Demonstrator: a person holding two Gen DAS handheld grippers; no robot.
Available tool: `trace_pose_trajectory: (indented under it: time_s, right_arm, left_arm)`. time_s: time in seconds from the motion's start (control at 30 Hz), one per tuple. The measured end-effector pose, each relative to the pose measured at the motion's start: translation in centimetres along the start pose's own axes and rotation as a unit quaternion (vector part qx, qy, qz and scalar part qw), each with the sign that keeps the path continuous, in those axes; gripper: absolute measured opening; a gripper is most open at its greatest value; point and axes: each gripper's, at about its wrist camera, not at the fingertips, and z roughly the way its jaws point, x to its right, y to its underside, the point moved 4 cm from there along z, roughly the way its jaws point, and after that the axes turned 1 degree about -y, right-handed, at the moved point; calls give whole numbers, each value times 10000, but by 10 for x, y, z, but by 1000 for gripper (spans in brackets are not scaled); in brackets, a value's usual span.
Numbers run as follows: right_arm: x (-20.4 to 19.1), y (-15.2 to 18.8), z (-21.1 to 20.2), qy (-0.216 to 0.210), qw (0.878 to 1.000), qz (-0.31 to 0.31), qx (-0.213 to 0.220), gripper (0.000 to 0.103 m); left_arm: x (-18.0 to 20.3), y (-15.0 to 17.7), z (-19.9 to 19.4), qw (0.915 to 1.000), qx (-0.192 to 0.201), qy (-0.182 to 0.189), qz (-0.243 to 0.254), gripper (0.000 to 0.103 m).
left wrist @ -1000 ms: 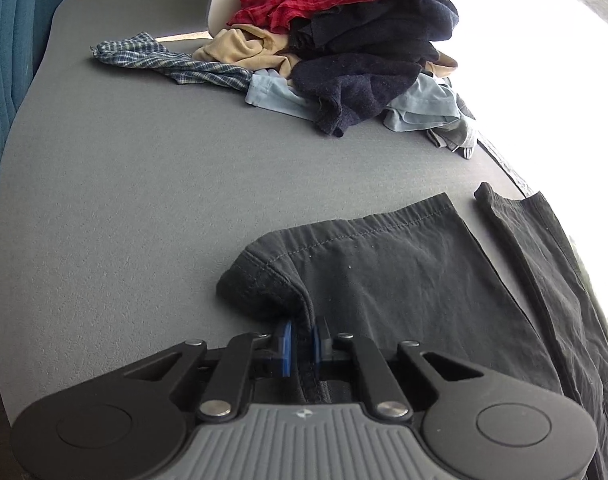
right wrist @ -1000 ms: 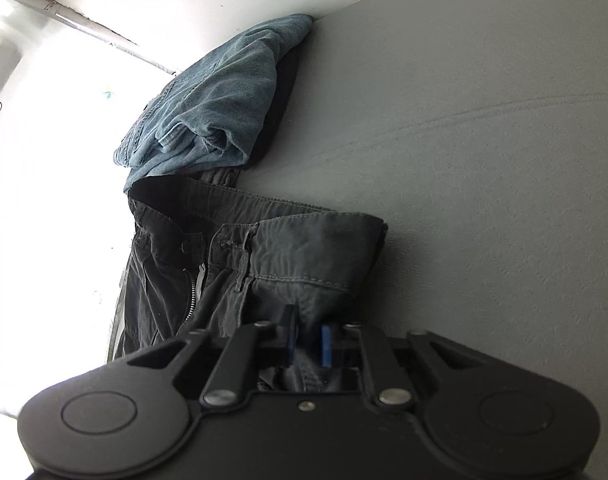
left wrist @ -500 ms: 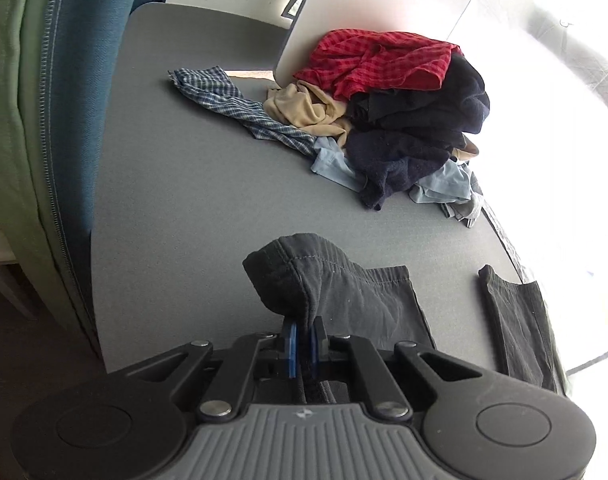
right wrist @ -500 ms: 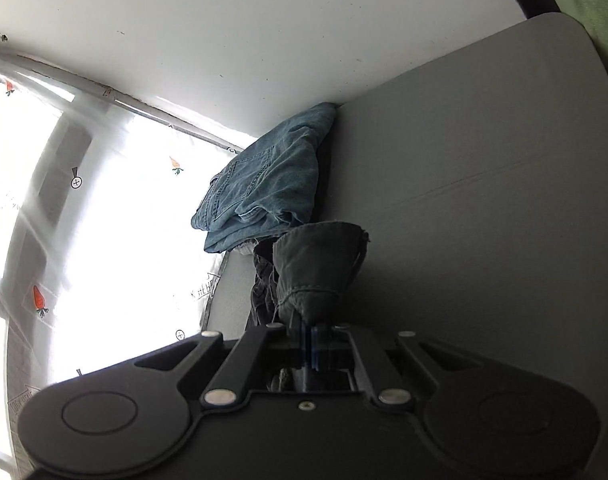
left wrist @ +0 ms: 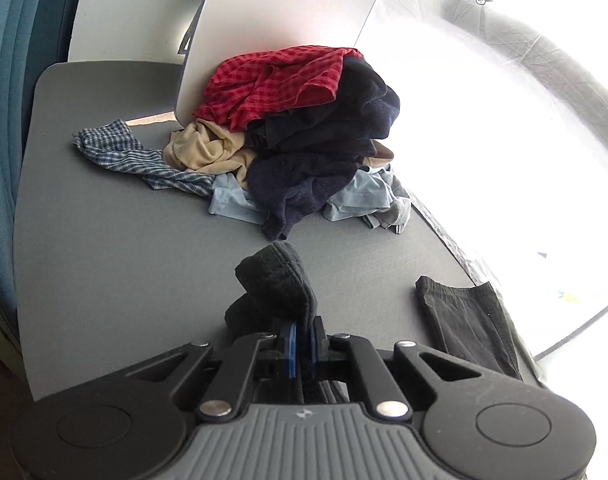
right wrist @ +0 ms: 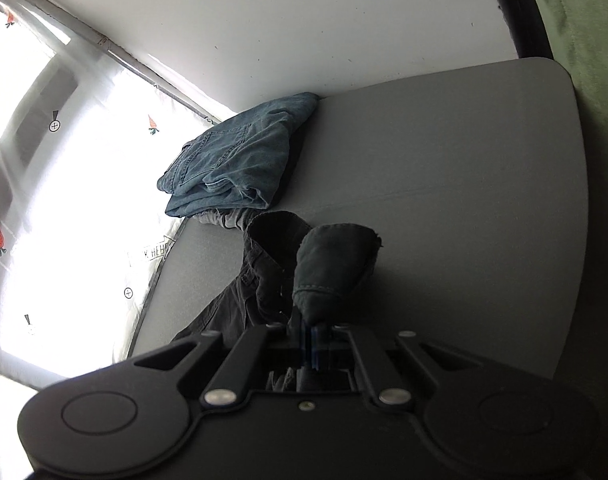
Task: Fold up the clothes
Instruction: 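Lift the black pants with both grippers, fold them in half, lay down, open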
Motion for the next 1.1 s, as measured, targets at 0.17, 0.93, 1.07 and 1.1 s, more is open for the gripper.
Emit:
trace_pose_trajectory:
  time_s: [0.17,0.93,1.07,1.1]
  right_arm:
    - [-22,-16,16,-146,9998,106,118,3]
    - [-153,-53,228,1229,9882,-709,569,52]
    - [-152,-27,217,1715,9728,-1441,588,53]
    - [-153,-22,215,1843,9673,-1629,618,55]
  left_arm:
    - [65,-27,31,9987,106,492,-32,7]
    - [305,-13,308,9822,-546,329,1770,54]
    - [235,-18,293,9913,-589,327,1126,56]
    - [229,-17,292,9919,-618,441,1023,57]
